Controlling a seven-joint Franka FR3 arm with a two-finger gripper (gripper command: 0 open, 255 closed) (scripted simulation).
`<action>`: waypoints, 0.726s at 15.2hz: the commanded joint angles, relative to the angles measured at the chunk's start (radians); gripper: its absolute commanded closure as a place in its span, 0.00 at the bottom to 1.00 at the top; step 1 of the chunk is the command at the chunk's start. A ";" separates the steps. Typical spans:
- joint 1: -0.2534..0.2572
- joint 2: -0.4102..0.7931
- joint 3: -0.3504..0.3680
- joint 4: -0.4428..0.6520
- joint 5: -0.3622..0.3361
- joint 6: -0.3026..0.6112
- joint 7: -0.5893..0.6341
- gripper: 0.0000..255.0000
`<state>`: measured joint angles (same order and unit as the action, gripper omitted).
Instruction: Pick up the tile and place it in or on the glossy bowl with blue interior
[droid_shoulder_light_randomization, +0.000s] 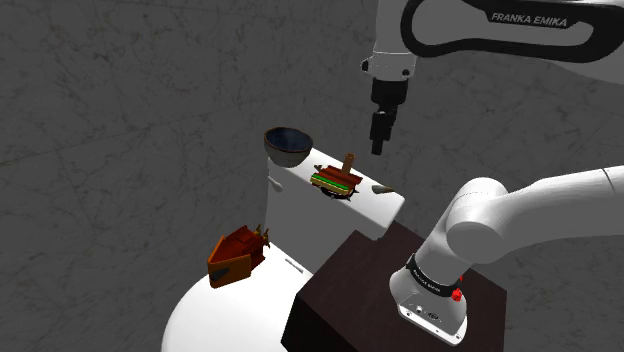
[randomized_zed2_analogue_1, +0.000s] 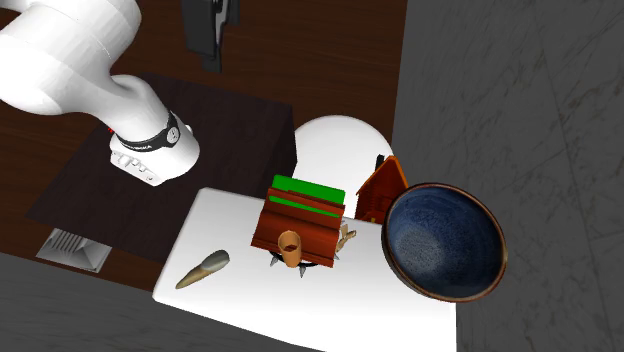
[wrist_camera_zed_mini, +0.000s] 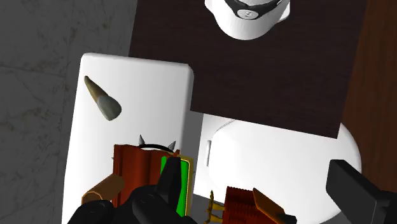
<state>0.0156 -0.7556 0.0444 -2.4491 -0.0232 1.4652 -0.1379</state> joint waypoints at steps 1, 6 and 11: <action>0.000 0.000 0.000 0.000 0.000 0.000 0.000 0.00; 0.028 -0.056 0.185 -0.216 -0.114 0.233 0.135 0.00; 0.013 -0.006 0.390 -0.386 -0.264 0.472 0.333 0.00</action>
<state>0.0376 -0.7771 0.3922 -2.7974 -0.2479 1.8775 0.1479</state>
